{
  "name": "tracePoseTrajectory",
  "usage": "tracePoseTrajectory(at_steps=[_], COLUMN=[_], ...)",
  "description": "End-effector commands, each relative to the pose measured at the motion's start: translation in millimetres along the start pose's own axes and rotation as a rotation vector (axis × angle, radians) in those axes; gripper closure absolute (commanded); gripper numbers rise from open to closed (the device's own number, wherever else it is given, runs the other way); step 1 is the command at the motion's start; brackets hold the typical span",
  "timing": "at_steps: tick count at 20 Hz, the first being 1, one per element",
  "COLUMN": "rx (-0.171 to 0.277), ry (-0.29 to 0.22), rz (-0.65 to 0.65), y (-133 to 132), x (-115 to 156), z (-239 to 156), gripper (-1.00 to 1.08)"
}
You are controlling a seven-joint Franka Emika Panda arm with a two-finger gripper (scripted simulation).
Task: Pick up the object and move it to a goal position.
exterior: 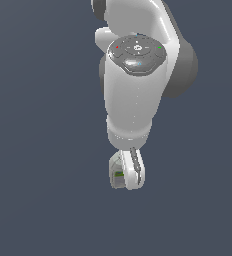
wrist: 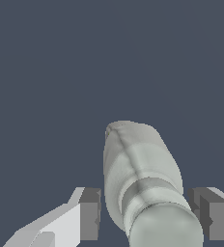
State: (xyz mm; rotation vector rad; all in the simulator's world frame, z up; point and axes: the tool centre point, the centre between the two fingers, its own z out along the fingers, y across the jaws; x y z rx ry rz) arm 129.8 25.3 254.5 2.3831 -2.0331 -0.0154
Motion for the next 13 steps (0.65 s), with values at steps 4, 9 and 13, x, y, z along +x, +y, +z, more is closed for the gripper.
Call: tracePoseTrajectory(at_steps=[4,9,13], rx=[0.013,0.013,0.013], ry=[0.002,0.002,0.002], rz=[0.0,0.0,0.0], y=[-11.1,-15.0,-15.9], x=[2.6,3.5,3.7], z=[-13.4,-15.5,-15.9], gripper=[1.08,1.08,1.08])
